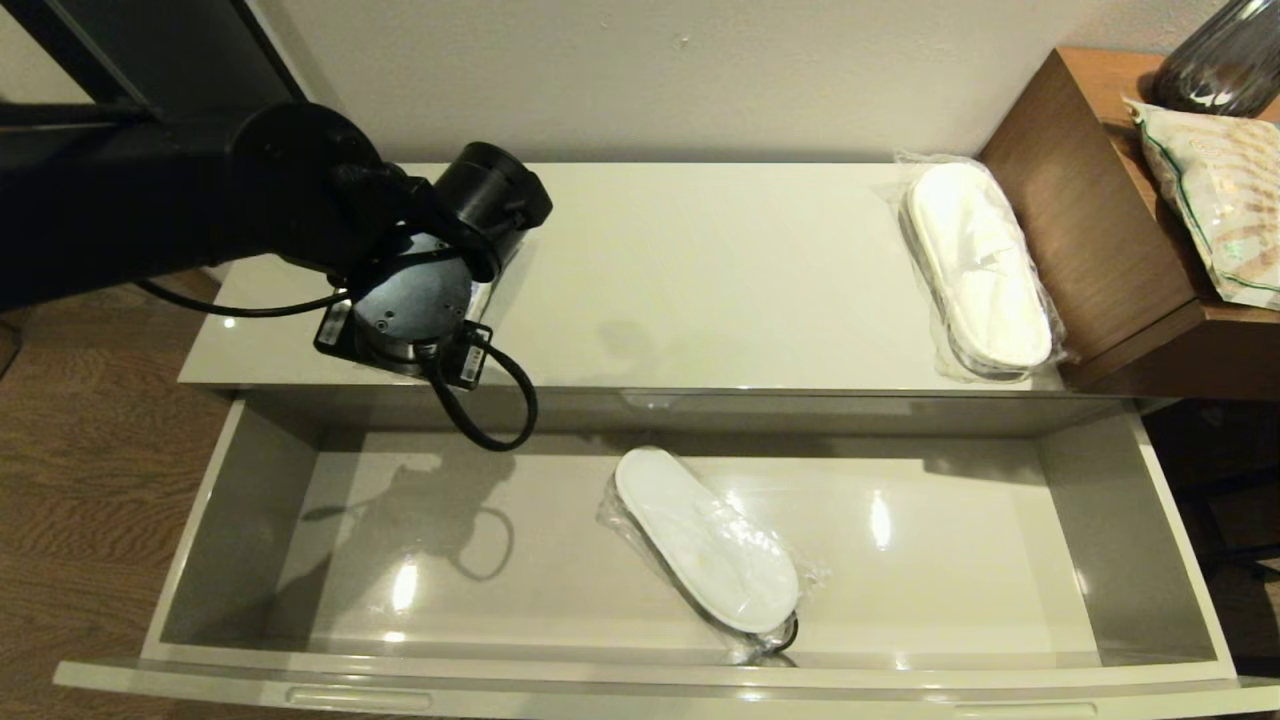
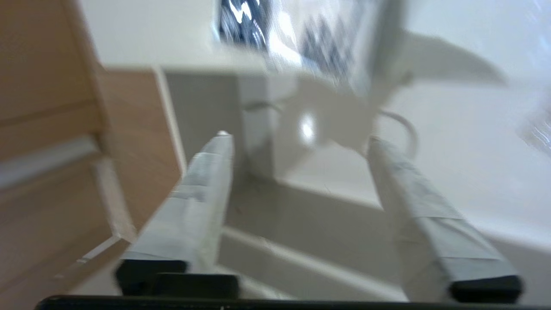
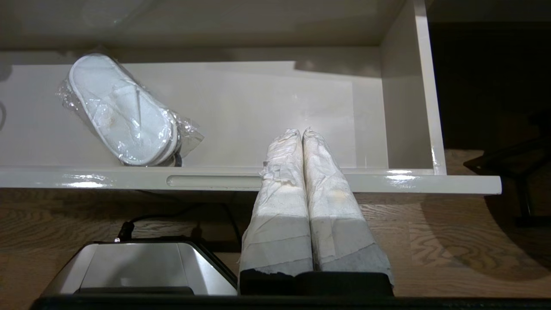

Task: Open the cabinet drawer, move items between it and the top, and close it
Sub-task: Pick up the tissue on the table

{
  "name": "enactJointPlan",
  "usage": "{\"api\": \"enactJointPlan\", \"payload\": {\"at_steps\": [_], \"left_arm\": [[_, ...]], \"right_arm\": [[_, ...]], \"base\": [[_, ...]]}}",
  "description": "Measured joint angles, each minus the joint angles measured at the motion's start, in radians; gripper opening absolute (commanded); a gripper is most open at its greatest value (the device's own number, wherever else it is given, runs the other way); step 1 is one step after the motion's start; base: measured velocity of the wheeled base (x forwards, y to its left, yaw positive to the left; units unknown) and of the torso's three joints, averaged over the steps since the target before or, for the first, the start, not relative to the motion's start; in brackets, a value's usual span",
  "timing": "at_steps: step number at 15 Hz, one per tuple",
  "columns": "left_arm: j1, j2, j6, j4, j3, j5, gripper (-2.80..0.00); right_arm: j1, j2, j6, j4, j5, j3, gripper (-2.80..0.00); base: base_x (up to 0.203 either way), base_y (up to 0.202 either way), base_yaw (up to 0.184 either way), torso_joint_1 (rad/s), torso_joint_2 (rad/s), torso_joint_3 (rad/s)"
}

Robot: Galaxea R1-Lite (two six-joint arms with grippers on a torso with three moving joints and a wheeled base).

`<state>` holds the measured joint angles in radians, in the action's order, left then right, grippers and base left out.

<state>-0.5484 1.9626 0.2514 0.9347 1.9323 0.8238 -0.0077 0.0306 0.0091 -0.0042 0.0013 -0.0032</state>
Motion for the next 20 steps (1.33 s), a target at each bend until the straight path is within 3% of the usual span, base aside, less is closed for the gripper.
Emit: {"api": "enactJointPlan", "payload": {"at_steps": [5, 6, 10, 14, 20], "left_arm": [[0.038, 0.052, -0.264, -0.325, 0.001, 0.075, 0.0], [0.04, 0.06, -0.285, -0.357, 0.002, 0.075, 0.0], [0.083, 0.096, -0.281, -0.363, 0.001, 0.065, 0.0], [0.196, 0.137, -0.275, -0.374, 0.002, 0.028, 0.0], [0.25, 0.184, -0.283, -0.404, 0.002, -0.025, 0.0]], "right_arm": [[0.0, 0.0, 0.0, 0.0, 0.0, 0.0, -2.8], [0.0, 0.0, 0.0, 0.0, 0.0, 0.0, -2.8], [0.0, 0.0, 0.0, 0.0, 0.0, 0.0, -2.8], [0.0, 0.0, 0.0, 0.0, 0.0, 0.0, -2.8], [0.0, 0.0, 0.0, 0.0, 0.0, 0.0, -2.8]], "base": [[0.0, 0.0, 0.0, 0.0, 0.0, 0.0], [0.0, 0.0, 0.0, 0.0, 0.0, 0.0], [0.0, 0.0, 0.0, 0.0, 0.0, 0.0], [0.0, 0.0, 0.0, 0.0, 0.0, 0.0], [0.0, 0.0, 0.0, 0.0, 0.0, 0.0]]}}
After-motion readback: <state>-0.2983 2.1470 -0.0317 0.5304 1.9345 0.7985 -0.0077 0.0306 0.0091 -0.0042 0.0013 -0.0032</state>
